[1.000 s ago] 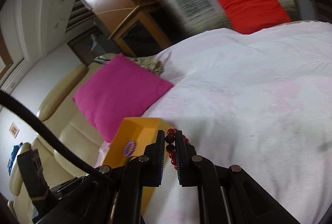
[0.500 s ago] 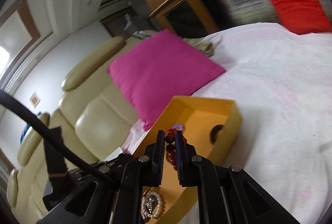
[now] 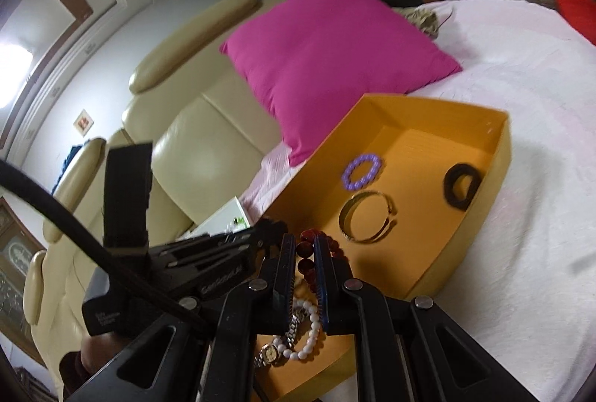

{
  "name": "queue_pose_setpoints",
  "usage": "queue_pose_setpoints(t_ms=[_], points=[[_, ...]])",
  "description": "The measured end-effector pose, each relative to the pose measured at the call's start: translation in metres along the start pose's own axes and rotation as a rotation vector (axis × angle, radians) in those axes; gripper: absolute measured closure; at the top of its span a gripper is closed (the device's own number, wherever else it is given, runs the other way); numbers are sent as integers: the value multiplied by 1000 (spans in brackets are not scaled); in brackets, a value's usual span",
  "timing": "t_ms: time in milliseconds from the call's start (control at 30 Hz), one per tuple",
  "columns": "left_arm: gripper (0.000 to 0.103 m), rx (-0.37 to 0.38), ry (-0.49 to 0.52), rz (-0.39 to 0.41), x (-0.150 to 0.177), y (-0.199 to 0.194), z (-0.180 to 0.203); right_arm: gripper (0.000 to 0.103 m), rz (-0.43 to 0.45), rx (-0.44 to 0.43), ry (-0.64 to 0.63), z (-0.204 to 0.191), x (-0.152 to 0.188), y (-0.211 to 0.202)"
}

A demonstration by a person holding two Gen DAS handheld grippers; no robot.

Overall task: Organize jewelry
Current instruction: 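Open the right tool over the orange box while the left tool releases the black hair tie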

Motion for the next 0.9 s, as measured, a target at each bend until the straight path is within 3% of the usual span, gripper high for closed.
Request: queue_pose_setpoints(t_ms=[433, 833, 900], points=[[95, -40, -12, -55, 0, 23, -2, 92, -94, 72, -21, 2, 9, 31], [95, -76, -46, -113, -14, 44, -9, 91, -74, 161, -7, 14, 1, 30], [90, -93, -53, -121, -15, 46, -11, 91, -61, 168, 3, 17, 0, 27]])
Point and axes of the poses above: each gripper's, at about its wrist camera, not at the fingertips, and y roughly the way its jaws point, z to its right, x to its underside, the point moved 1 cm from there along y, roughly the way its jaws point, and after that the axes turned 14 degrees about x, right-handed, at the moved point
